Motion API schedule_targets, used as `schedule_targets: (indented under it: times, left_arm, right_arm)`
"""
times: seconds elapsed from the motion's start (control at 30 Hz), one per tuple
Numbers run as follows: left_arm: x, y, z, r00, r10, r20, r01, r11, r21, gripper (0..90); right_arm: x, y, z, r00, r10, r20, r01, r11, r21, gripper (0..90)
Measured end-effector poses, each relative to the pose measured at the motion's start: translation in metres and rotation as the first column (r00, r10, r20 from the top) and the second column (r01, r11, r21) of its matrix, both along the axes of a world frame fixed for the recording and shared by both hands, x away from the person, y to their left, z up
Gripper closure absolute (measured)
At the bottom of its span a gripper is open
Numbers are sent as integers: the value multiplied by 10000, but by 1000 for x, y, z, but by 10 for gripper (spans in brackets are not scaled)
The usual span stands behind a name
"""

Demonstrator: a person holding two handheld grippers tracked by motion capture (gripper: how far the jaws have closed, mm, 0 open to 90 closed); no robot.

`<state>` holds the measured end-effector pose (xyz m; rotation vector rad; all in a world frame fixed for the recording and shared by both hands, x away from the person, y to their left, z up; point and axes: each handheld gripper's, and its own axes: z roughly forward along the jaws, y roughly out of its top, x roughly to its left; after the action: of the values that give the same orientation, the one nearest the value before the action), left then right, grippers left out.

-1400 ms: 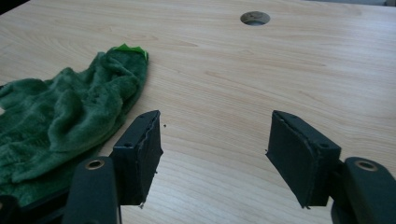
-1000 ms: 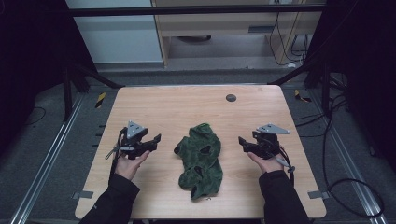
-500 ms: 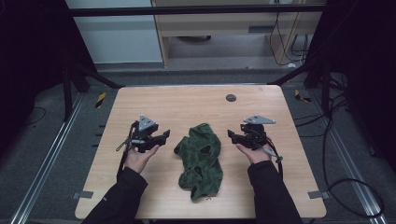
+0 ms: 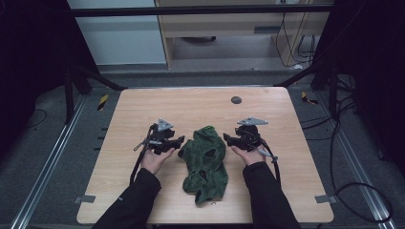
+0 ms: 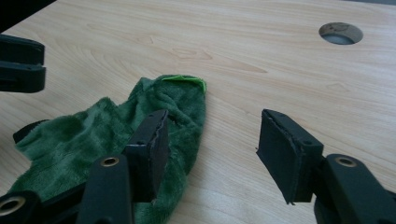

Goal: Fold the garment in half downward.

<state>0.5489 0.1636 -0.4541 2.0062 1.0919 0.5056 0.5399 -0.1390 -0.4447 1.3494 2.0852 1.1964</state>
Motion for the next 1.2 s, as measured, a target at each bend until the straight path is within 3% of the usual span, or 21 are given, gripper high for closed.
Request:
schedule_targets:
  times: [0.37, 1.03, 1.2]
  left_arm:
    - [14, -18, -20, 9976, -245, -655, 276, 9985, 482, 536]
    - [23, -29, -36, 9892, -421, -1407, 506, 9970, 579, 644]
    - [22, -31, -38, 9873, -405, -1533, 496, 9972, 566, 713]
  right_arm:
    - [11, 13, -18, 9983, 154, -558, -164, 9997, -169, 471]
    - [24, 25, -44, 9872, 590, -1483, -664, 9968, -451, 648]
    - [24, 26, -46, 9844, 717, -1608, -812, 9953, -532, 717]
